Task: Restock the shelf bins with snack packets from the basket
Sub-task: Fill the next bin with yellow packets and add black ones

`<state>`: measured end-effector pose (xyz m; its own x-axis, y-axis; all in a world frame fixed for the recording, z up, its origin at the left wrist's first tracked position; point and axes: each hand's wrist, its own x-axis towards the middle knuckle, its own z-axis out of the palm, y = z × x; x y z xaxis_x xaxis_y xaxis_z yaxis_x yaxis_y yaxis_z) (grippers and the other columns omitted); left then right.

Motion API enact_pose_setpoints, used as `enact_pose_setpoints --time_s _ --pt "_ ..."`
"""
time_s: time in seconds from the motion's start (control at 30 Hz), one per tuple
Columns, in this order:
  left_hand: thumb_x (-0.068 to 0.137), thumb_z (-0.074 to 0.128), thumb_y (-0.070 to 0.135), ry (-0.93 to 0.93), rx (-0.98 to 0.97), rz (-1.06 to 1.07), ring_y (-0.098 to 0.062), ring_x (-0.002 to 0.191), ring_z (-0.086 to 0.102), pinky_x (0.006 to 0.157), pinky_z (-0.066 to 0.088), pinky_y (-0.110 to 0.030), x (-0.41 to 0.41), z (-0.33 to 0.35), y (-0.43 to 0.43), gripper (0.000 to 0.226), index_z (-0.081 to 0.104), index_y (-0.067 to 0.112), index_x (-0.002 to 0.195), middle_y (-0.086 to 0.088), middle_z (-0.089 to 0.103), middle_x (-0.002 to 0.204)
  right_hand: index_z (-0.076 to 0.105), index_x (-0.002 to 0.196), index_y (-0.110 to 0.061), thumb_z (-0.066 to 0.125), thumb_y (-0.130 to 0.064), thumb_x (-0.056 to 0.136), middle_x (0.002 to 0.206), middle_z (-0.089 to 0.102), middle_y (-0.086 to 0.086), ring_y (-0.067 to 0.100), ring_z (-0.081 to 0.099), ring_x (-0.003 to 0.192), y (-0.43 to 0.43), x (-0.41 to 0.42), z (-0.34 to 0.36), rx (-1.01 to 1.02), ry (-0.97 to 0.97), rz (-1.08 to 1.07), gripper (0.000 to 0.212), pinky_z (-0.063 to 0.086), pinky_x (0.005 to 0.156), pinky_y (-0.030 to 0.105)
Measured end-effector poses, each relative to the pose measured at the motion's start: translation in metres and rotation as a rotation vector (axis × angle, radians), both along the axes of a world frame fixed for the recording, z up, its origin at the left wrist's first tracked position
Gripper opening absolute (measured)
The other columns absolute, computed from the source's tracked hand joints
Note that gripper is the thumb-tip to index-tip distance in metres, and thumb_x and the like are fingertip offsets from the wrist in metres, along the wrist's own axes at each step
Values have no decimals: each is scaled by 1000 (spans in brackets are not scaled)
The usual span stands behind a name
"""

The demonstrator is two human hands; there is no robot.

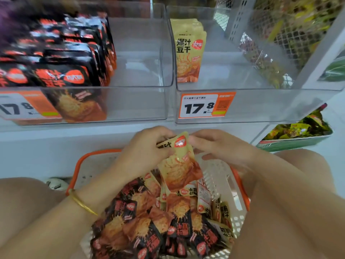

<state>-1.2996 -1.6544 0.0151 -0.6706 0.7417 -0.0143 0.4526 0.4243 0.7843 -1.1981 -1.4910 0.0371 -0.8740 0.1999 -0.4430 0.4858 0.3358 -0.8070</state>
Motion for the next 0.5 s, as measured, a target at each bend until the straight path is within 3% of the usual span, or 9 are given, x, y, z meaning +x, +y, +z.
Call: enact_pose_setpoints --time_s 0.07,0.13,0.2,0.27,0.33,0.4,0.5 --pt "79 73 10 -57 99 -3 2 81 65 76 52 -23 -1 28 4 22 65 27 90 13 71 87 67 108 -5 64 -11 88 107 71 10 22 68 97 -1 5 17 -74 67 103 22 52 87 33" --pt "79 73 9 -56 220 4 6 76 63 70 51 -15 -3 57 11 24 63 29 88 14 69 88 68 101 0 65 5 82 94 73 7 12 69 81 4 6 41 -127 160 116 20 54 70 21" --pt "82 70 10 -59 432 64 -1 76 64 68 55 -23 -9 85 19 25 60 29 91 9 67 91 68 93 -5 67 2 74 77 72 0 6 67 64 14 2 76 -193 272 40 20 52 55 17" --pt "85 63 21 148 540 139 -6 86 64 75 54 -29 -23 104 27 17 57 28 100 8 64 98 67 86 -10 68 -10 67 67 70 -3 7 64 56 34 -9 110 -199 403 -110 18 55 53 21" --pt "85 52 33 427 430 178 -6 102 54 93 42 -22 -37 114 38 34 57 19 116 2 60 112 65 84 -13 69 -8 75 69 69 -3 10 63 58 56 -29 131 -96 511 -249 12 57 58 25" --pt "86 48 40 638 257 119 -10 117 42 98 25 -11 -48 114 51 54 52 5 127 -13 52 128 64 88 -13 68 -1 81 76 70 -1 14 65 64 75 -56 131 34 507 -319 15 59 64 31" --pt "92 54 29 622 9 40 -18 138 23 108 10 -14 -49 107 68 59 34 3 141 -13 29 150 62 105 -6 68 5 79 103 69 11 23 65 83 84 -97 105 193 282 -265 29 57 80 43"
